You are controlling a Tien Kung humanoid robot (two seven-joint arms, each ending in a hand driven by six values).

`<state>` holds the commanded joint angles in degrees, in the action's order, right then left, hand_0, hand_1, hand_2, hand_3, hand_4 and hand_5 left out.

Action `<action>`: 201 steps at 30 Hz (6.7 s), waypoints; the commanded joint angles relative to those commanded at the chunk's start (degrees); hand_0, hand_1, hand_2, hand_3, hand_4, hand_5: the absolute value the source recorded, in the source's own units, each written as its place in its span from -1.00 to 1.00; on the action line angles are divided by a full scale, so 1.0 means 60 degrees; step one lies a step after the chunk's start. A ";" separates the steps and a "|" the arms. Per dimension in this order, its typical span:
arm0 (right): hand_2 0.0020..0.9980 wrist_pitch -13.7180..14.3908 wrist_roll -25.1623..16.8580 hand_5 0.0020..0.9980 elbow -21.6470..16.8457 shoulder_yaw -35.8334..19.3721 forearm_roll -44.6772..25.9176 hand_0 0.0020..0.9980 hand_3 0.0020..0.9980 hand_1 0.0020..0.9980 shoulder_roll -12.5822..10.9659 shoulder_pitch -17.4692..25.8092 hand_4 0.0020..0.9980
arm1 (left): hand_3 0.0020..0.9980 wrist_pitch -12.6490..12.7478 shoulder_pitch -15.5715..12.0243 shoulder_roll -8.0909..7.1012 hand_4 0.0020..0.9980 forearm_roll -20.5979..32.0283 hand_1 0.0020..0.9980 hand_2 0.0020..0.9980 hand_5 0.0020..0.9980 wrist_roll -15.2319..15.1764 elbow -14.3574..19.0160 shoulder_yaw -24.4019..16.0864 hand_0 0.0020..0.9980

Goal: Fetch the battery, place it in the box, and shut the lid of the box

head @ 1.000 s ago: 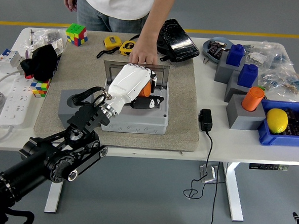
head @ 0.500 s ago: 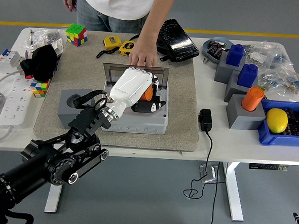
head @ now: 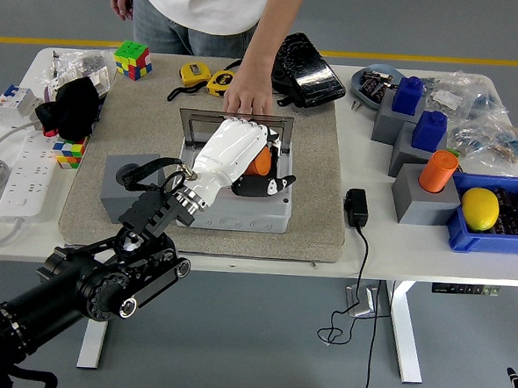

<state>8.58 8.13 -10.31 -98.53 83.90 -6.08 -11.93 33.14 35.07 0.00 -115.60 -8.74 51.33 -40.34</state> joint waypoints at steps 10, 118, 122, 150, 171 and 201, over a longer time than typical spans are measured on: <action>0.54 0.0002 0.0003 1.00 0.0000 -0.0035 0.0035 0.70 0.60 0.61 -0.0006 -0.0012 1.00 | -0.63 -0.0133 -0.0007 0.0000 0.75 0.0093 -0.73 -0.64 0.17 0.0005 -0.0104 0.0091 -0.78; 0.54 0.0048 0.0035 1.00 0.0000 -0.0211 -0.0059 0.69 0.60 0.61 0.0008 0.0136 1.00 | 1.00 -0.2625 -0.1984 -0.1660 1.00 -0.1593 1.00 1.00 1.00 0.1241 0.3394 -0.4526 1.00; 0.54 0.0055 0.0032 1.00 0.0000 -0.0145 -0.0104 0.69 0.60 0.61 0.0010 0.0125 1.00 | 1.00 -0.2690 -0.2017 -0.1611 1.00 -0.1603 1.00 1.00 1.00 0.1320 0.3345 -0.4370 1.00; 0.54 0.0072 0.0048 1.00 0.0000 -0.0093 -0.0151 0.69 0.60 0.61 0.0014 0.0096 1.00 | 0.97 -0.3529 -0.2003 -0.1567 1.00 -0.0629 1.00 1.00 1.00 0.1823 0.3230 -0.2968 1.00; 0.54 0.0086 0.0025 1.00 0.0000 -0.0249 -0.0041 0.69 0.60 0.61 -0.0071 0.0068 1.00 | 0.96 -0.3669 -0.2153 -0.2791 1.00 -0.0395 1.00 0.98 1.00 0.2089 0.3757 -0.2107 1.00; 0.54 0.0098 0.0045 1.00 0.0000 -0.0263 -0.0025 0.69 0.60 0.61 -0.0100 0.0013 1.00 | 0.77 -0.2946 -0.1542 -0.3849 1.00 0.0151 0.91 0.79 1.00 0.1499 0.4665 -0.1602 1.00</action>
<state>9.17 8.40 -10.31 -100.11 83.75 -6.68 -11.85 15.46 25.81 -23.09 -114.69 0.25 79.32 -49.96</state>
